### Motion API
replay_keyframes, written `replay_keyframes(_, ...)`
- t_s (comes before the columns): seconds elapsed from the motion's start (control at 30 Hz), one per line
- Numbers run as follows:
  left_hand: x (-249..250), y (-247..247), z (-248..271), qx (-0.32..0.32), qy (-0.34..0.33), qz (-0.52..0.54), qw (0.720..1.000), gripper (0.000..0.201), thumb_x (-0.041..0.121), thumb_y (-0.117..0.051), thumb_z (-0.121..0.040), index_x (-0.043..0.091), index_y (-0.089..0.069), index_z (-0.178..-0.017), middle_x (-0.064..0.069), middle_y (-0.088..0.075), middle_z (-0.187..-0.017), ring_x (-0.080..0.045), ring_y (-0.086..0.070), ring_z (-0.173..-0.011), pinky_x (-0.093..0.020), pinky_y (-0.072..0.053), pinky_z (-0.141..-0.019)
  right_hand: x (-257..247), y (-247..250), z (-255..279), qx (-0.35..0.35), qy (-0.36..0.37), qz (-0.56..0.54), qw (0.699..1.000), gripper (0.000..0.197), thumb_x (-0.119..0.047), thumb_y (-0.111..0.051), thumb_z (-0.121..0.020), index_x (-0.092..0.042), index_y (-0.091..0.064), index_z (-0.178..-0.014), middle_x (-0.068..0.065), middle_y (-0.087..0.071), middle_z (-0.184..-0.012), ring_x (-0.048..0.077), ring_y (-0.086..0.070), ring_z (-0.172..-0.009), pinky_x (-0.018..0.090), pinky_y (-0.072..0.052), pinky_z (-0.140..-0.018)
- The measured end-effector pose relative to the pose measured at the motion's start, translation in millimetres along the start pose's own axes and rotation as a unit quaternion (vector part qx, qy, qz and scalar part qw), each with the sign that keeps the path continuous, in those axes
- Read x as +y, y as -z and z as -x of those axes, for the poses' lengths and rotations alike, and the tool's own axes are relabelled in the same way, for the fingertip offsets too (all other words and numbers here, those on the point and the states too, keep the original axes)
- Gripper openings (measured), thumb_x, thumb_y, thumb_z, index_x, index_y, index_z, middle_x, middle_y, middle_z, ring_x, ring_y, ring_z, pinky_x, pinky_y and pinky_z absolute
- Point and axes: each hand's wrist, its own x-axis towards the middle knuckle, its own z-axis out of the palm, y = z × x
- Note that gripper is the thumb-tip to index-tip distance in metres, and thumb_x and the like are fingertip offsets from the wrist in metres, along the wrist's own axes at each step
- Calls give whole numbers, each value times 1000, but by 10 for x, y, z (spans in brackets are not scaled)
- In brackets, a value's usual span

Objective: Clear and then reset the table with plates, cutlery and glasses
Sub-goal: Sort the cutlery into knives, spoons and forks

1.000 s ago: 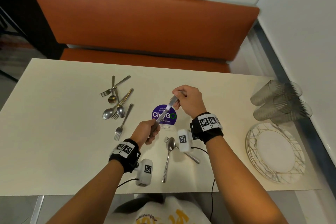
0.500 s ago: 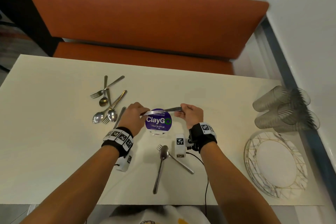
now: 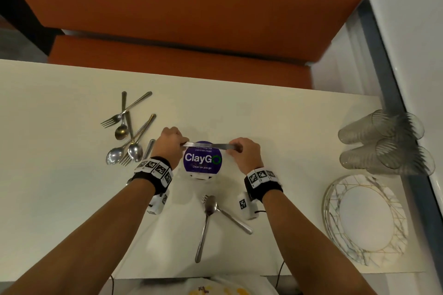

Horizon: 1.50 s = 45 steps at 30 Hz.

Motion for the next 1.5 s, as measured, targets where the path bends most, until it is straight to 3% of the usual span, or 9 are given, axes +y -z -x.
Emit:
replay_keyframes(0.17,14,27,-27,-8,3,10,1000,13,-5,-71,-88,6,-79,-87,-11,-69,-90,-31,-56,-93,-45,-52,-77,70,3,-7,13,81,72,994,15,-10,-72,-90,-4,-71,-104,4,-56,-104,17,-58,-83,23,-52,-80)
replay_keyframes(0.27,32,37,-42,-12,5,18,1000,19,-4,-69,-89,10,-81,-89,-10,-69,-91,-30,-57,-94,-39,-50,-77,135,-44,13,26,103,99,989,15,-14,-71,-92,-5,-71,-104,4,-55,-104,18,-54,-91,27,-52,-83)
replay_keyframes(0.5,42,2,-34,1,7,30,1000,16,-1,-67,-92,5,-80,-99,-14,-69,-101,-31,-55,-103,-33,-44,-83,166,-111,59,51,120,103,986,12,-15,-72,-91,-7,-69,-99,1,-53,-101,16,-51,-91,27,-53,-81)
replay_keyframes(0.77,27,-12,56,-11,8,33,999,26,2,-69,-92,3,-73,-117,-14,-66,-119,-31,-53,-115,-34,-45,-90,145,-115,90,55,104,102,988,26,-10,-75,-87,-6,-67,-111,3,-57,-110,20,-52,-102,31,-54,-87)
replay_keyframes(0.93,4,48,275,42,4,65,997,32,8,-66,-92,9,-68,-124,-9,-61,-123,-28,-53,-117,-26,-35,-96,123,-127,216,87,96,118,985,37,-7,-75,-82,-10,-64,-117,7,-56,-115,25,-52,-105,39,-53,-90)
replay_keyframes(1.03,-39,30,446,77,-6,79,994,28,7,-66,-92,12,-70,-119,-6,-63,-120,-26,-54,-114,-31,-43,-99,68,-160,361,113,109,102,982,30,-2,-68,-83,-12,-66,-111,3,-57,-110,21,-52,-102,34,-51,-89)
replay_keyframes(1.2,-94,-35,789,90,-27,73,993,27,7,-67,-91,12,-71,-118,-6,-66,-116,-25,-57,-112,-30,-41,-101,-28,-247,703,39,75,12,996,15,-8,-59,-91,-19,-68,-95,-11,-63,-91,12,-58,-86,25,-49,-78)
replay_keyframes(1.33,-101,-108,1090,89,-24,109,990,23,8,-65,-92,15,-71,-113,0,-67,-105,-18,-58,-101,-32,-51,-90,-23,-368,995,-39,59,16,997,9,-17,-62,-90,-22,-69,-90,-7,-67,-87,8,-59,-84,21,-47,-75)
replay_keyframes(1.5,-124,-199,1365,76,-23,138,987,21,8,-62,-95,17,-71,-111,4,-67,-103,-13,-55,-94,-28,-50,-85,53,-473,1206,-48,-3,16,999,10,-25,-74,-86,-20,-70,-95,-2,-66,-85,10,-61,-82,19,-46,-75)
